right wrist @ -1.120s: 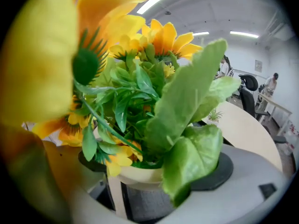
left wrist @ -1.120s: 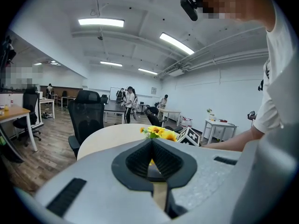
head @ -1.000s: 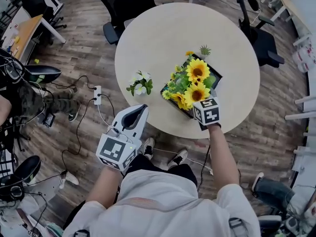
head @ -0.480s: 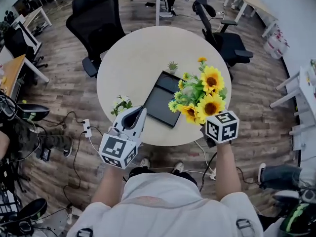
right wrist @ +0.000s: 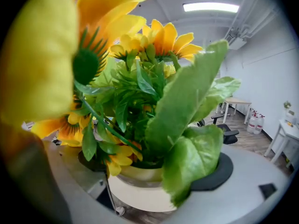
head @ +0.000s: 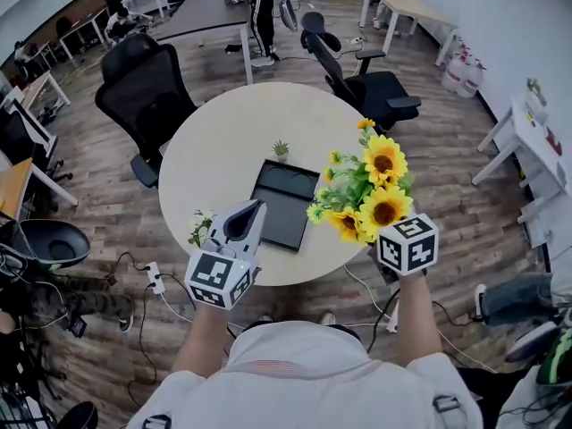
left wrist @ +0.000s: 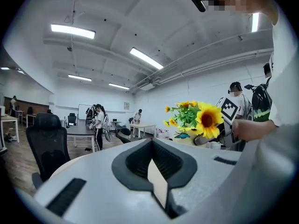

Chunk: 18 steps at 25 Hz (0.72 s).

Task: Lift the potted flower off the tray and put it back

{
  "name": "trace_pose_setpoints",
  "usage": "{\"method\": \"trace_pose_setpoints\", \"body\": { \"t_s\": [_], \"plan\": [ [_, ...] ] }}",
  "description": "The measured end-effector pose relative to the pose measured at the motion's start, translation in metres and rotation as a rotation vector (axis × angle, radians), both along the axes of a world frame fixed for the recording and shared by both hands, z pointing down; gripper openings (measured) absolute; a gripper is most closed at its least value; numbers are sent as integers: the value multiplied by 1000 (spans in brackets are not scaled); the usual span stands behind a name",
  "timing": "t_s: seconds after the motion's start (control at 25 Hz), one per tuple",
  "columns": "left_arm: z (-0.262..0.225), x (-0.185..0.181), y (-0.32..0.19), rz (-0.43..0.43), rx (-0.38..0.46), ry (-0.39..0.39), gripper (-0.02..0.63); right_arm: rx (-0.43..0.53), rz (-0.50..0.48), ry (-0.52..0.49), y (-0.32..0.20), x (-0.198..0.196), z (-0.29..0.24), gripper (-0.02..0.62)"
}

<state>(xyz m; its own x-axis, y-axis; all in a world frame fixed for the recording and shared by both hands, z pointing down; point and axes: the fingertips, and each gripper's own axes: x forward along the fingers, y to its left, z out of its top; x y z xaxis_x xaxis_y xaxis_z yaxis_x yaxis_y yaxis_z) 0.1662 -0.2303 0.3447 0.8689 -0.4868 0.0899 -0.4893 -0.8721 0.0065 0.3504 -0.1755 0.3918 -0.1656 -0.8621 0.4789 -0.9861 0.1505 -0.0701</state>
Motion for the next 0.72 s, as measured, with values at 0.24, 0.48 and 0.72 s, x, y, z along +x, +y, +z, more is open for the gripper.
{"method": "trace_pose_setpoints", "body": {
  "t_s": [0.24, 0.48, 0.72],
  "plan": [
    [3, -4, 6, -5, -9, 0, 3, 3, -19, 11, 1, -8, 1, 497],
    [1, -20, 12, -43, -12, 1, 3, -2, -48, 41, -11, -18, 14, 497],
    [19, -66, 11, -166, -62, -9, 3, -60, -135, 24, -56, -56, 73, 497]
  ]
}}
